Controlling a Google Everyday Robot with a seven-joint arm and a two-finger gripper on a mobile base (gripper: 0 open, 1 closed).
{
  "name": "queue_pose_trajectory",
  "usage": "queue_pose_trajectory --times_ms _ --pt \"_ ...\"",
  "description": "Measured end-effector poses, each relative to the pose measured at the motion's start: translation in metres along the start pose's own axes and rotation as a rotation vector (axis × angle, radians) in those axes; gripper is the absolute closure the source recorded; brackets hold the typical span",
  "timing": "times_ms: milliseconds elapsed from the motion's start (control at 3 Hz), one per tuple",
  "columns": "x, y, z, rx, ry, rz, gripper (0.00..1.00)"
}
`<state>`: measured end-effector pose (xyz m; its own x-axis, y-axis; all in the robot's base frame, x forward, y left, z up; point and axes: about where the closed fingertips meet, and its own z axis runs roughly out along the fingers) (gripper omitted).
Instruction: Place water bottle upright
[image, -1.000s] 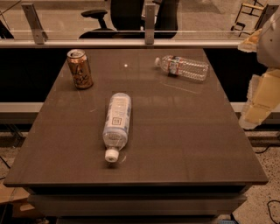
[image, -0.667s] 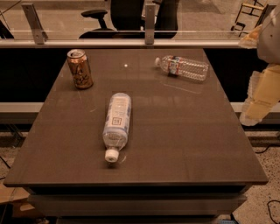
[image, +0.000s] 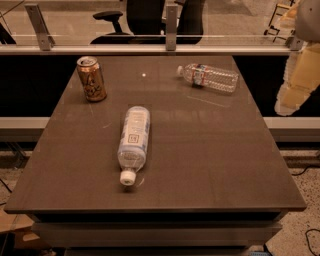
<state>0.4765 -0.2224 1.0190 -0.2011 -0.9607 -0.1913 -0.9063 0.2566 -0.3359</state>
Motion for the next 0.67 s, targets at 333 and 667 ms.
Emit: queue_pose_trajectory --times_ms 333,667 --pt "-0.006 -0.025 0.003 0.037 -0.030 -0.004 0.00" --pt "-0.012 -0.050 0.014 0.061 -0.069 0.006 0.00"
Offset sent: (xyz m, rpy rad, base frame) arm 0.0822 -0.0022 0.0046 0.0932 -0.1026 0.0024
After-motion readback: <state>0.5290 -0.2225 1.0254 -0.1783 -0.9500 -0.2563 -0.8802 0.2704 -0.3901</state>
